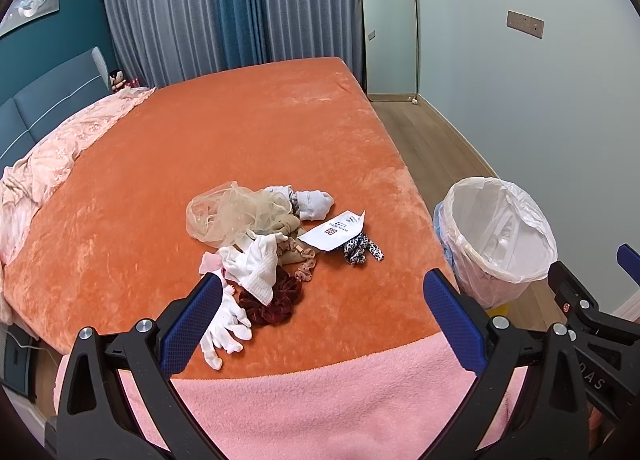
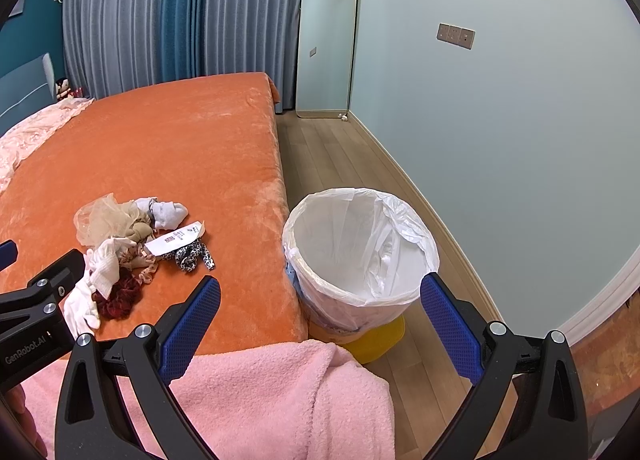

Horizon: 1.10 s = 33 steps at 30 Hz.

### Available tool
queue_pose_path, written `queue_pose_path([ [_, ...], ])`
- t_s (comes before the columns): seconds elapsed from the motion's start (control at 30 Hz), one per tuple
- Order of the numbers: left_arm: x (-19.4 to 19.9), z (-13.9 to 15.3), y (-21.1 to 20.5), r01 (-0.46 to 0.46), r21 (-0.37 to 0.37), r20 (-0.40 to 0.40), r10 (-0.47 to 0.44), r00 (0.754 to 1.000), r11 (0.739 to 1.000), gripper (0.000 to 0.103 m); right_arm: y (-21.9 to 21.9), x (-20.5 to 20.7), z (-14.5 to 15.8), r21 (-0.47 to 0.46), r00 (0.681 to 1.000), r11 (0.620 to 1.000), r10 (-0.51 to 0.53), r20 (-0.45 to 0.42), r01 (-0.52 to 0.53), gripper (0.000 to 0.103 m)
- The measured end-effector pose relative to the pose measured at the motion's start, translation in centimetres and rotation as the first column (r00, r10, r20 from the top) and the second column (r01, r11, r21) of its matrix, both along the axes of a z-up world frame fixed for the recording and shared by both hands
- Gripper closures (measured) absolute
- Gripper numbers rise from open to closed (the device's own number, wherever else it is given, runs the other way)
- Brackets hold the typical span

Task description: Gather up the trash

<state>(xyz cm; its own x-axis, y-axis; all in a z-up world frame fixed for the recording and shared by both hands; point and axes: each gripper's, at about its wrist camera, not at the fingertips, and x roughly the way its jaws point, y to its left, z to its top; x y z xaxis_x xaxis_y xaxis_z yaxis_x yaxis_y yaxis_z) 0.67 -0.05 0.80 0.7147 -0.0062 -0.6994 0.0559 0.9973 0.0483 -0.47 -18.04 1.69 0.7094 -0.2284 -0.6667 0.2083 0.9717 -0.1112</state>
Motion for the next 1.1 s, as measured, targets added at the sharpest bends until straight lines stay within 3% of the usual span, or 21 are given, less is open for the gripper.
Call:
queue_pose_path([
  [1.1,1.3,-2.4,4.7,-0.069,-0.038,-0.031,0.068,0.997,0.997,0.007,3.5,1.2,-0.8,-0.016,0.999,0.999,0.033,0.036,-0.032,0.007],
])
